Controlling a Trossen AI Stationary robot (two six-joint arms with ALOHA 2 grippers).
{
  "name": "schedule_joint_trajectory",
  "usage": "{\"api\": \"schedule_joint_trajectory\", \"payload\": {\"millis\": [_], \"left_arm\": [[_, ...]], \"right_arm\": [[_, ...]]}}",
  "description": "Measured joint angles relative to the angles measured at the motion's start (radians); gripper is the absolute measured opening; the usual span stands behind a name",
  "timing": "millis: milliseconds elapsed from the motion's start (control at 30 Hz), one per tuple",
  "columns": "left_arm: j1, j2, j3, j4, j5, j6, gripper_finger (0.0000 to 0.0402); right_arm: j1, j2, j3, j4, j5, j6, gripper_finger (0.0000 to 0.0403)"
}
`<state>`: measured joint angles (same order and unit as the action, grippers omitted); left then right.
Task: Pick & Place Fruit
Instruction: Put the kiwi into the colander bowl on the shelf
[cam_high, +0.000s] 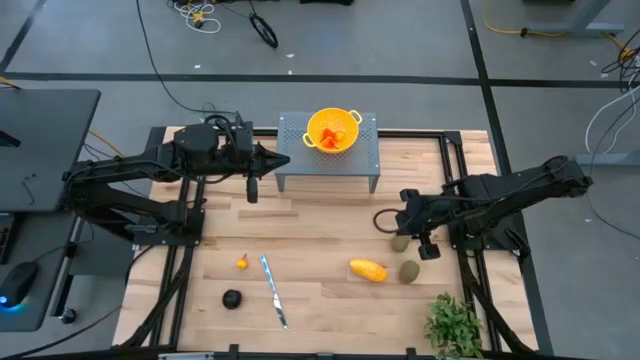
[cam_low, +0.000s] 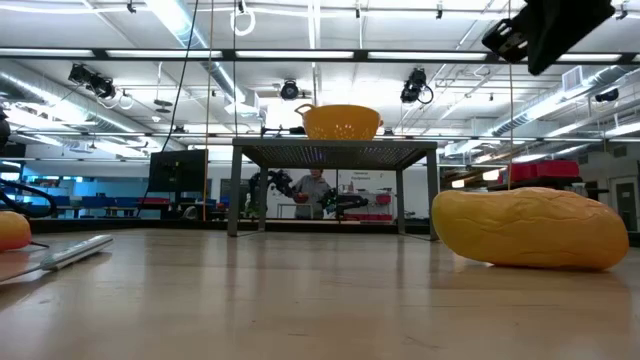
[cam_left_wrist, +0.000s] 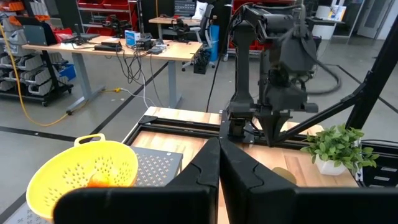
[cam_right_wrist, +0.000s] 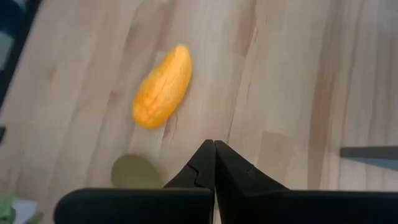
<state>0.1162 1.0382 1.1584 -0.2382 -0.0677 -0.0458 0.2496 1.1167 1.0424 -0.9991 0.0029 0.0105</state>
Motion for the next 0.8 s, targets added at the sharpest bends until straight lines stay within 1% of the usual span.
{"api": "schedule_joint_trajectory", "payload": {"millis": [233, 300, 433, 600, 800], "left_arm": [[0.0, 0.0, 0.0, -0.003, 0.001, 0.0, 0.0005], [0.0, 0.0, 0.0, -0.011, 0.016, 0.001, 0.0004], [0.0, -0.01, 0.0, -0.044, 0.017, 0.005, 0.0004], [0.0, -0.028, 0.001, -0.044, 0.012, 0.005, 0.0002], [0.0, -0.071, 0.001, -0.074, 0.02, 0.027, 0.0001]], "right_arm": [[0.029, 0.049, 0.0, -0.014, 0.006, 0.0, 0.0002], [0.036, 0.056, 0.0, -0.023, 0.02, 0.0, 0.0002], [0.041, 0.058, 0.0, -0.042, 0.032, 0.0, 0.0002], [0.041, 0.058, 0.0, -0.048, 0.032, 0.004, 0.0002], [0.041, 0.058, 0.0, -0.052, 0.03, 0.008, 0.0002]]}}
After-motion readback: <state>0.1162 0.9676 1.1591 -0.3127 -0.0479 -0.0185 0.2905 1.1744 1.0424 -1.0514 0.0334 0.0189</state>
